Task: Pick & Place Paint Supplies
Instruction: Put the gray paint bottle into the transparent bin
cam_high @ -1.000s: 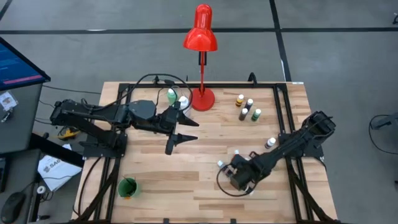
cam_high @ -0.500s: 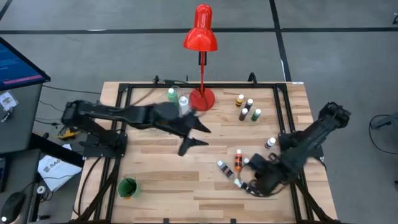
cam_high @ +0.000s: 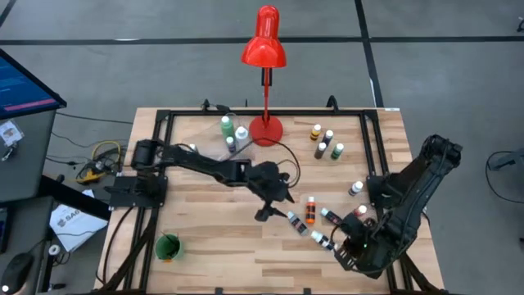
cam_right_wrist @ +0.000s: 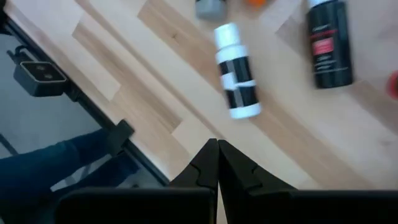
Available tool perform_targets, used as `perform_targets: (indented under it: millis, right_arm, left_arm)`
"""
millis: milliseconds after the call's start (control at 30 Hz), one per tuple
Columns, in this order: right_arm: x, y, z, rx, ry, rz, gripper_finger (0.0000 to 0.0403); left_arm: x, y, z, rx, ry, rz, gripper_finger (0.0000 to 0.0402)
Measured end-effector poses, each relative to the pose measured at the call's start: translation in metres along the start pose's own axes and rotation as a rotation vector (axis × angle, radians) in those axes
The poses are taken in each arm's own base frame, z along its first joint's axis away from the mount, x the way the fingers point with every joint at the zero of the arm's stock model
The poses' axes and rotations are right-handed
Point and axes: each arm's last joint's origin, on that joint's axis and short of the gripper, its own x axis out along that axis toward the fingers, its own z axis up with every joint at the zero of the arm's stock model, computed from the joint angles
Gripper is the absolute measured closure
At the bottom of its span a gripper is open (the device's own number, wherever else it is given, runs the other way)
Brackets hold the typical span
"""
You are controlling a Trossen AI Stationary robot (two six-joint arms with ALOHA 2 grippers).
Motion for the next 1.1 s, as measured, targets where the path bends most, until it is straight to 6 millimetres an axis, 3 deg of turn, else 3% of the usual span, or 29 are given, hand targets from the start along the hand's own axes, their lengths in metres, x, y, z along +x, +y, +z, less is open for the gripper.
perform_targets:
  millis: [433, 800, 933, 1100]
  right_arm:
    - [0.014, 0.013, -0.008, 0.036, 0.044, 0.045, 0.0403]
    - [0.014, 0.014, -0.008, 0.038, 0.045, 0.048, 0.0403]
    - [0.014, 0.014, -0.008, 0.038, 0.045, 0.050, 0.0403]
    - [0.014, 0.014, -0.008, 0.038, 0.045, 0.050, 0.0403]
  left_arm:
    - [0.055, 0.010, -0.052, 0.091, -0.007, -0.080, 0.0142]
    - [0.074, 0.017, -0.082, 0.064, 0.034, -0.069, 0.0143]
    - [0.076, 0.018, -0.086, 0.060, 0.042, -0.071, 0.0162]
    - [0.075, 0.017, -0.085, 0.059, 0.044, -0.067, 0.0221]
